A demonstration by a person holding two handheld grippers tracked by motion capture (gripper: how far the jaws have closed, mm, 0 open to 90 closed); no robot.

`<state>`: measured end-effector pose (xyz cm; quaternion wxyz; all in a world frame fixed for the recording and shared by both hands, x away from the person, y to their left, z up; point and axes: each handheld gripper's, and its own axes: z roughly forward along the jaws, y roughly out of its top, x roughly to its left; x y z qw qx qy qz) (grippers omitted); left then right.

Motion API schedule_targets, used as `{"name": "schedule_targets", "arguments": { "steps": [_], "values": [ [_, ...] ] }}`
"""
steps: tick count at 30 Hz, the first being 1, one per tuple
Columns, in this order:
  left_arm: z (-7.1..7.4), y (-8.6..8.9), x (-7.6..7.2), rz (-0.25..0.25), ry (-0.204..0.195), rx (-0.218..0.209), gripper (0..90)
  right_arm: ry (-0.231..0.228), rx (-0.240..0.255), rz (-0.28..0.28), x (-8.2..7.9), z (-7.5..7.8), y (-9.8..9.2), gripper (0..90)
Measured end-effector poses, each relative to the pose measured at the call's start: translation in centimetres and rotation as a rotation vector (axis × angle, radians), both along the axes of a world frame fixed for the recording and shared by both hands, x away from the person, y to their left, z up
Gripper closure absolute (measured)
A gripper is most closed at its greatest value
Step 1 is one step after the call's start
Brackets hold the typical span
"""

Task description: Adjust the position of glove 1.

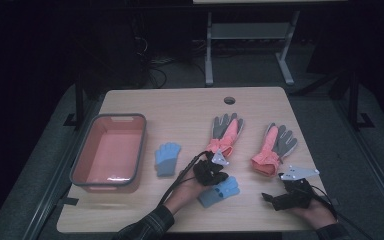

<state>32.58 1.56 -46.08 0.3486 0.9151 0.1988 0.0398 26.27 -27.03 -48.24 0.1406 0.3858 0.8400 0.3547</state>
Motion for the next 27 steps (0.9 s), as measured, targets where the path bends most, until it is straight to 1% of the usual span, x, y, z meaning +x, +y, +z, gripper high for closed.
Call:
{"name": "schedule_targets", "arguments": {
  "steps": [5,7,9,11,14,16,17,19,20,21,22,23,24,25,26,27],
  "values": [
    [0.3,0.2,0.0,0.000,-0.002,-0.006,89.6,0.001,0.000,0.000,0.0,0.0,0.0,2.9],
    [0.8,0.7,0.1,0.019,-0.008,-0.029,89.6,0.001,0.000,0.000,0.0,0.0,0.0,2.9],
    [1.3,1.3,0.2,0.027,-0.012,-0.034,88.7,0.001,0.000,0.000,0.0,0.0,0.0,2.9],
    [1.7,1.9,0.3,0.048,-0.019,-0.048,87.5,-0.001,-0.001,0.001,0.0,0.0,0.0,2.9],
    [2.4,3.3,0.7,0.085,-0.032,-0.057,86.1,0.000,0.000,-0.002,0.0,0.0,0.0,2.9],
    [2.9,4.3,1.0,0.119,-0.034,-0.059,86.5,0.001,0.001,-0.001,0.0,0.0,0.0,2.9],
    [3.1,4.8,1.2,0.137,-0.036,-0.056,88.7,0.000,0.000,0.000,0.0,0.0,0.0,2.9],
    [3.5,5.9,1.6,0.175,-0.045,-0.051,89.6,0.000,0.000,0.000,0.0,0.0,0.0,2.9],
    [3.5,5.9,1.6,0.175,-0.045,-0.051,89.6,0.000,0.000,0.000,0.0,0.0,0.0,2.9],
    [3.7,6.6,1.9,0.206,-0.050,-0.043,89.6,0.000,0.000,0.000,0.0,0.0,0.0,2.9],
    [3.8,7.5,2.3,0.253,-0.057,-0.038,89.6,0.000,0.000,0.000,0.0,0.0,0.0,2.9],
    [3.8,8.0,2.5,0.286,-0.061,-0.035,89.6,0.000,0.000,-0.001,0.0,0.0,0.0,2.9],
    [3.8,8.0,2.5,0.286,-0.061,-0.035,89.6,0.000,0.000,-0.001,0.0,0.0,0.0,2.9],
    [3.9,9.0,3.1,0.343,-0.081,-0.015,89.6,0.001,0.000,-0.001,0.0,0.0,0.0,2.9],
    [3.9,9.0,3.1,0.343,-0.081,-0.015,89.6,0.001,0.000,-0.001,0.0,0.0,0.0,2.9],
    [3.7,9.8,3.6,0.398,-0.079,-0.010,89.6,0.001,0.000,-0.001,0.0,0.0,0.0,2.9]
  ]
}}
